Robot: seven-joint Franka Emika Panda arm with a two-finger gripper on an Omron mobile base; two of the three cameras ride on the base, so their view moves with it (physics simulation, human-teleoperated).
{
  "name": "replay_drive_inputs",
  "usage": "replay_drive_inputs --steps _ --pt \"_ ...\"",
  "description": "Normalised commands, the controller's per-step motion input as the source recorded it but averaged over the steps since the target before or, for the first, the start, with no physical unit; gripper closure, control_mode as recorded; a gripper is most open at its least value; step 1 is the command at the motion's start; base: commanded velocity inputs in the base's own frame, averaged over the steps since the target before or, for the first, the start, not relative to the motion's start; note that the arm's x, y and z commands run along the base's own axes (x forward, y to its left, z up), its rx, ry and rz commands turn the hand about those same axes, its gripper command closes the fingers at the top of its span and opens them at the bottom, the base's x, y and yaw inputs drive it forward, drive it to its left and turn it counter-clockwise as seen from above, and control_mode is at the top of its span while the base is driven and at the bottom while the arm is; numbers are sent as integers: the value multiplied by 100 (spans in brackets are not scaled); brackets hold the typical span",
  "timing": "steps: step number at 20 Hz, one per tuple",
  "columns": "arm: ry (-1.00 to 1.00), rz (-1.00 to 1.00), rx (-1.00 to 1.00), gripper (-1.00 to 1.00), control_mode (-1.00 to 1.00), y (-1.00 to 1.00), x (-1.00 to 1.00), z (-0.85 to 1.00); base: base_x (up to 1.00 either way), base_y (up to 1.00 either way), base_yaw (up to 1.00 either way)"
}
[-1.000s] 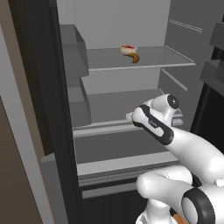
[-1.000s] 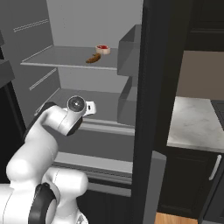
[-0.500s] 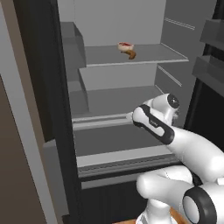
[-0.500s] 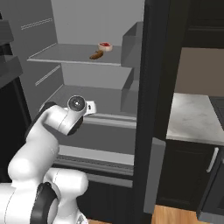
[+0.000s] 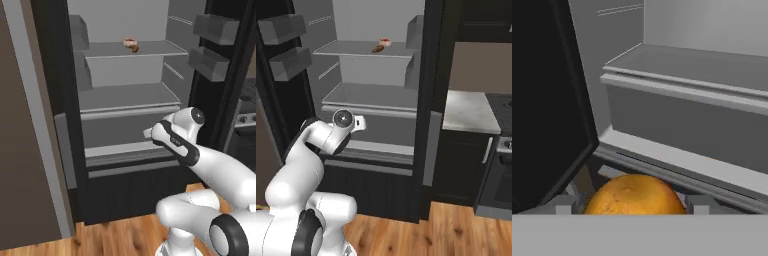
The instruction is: Pick up the mango and banana from the fridge and place one fruit on each plate on the dining counter.
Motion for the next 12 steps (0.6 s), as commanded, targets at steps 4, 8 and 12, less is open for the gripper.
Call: replay_drive_inputs --steps 4,8,12 --pt "0 0 0 100 100 0 0 0 -94 -6 -4" --pt "0 0 0 100 100 0 0 0 -70 0 -39" --pt "0 0 0 100 100 0 0 0 -10 5 -93"
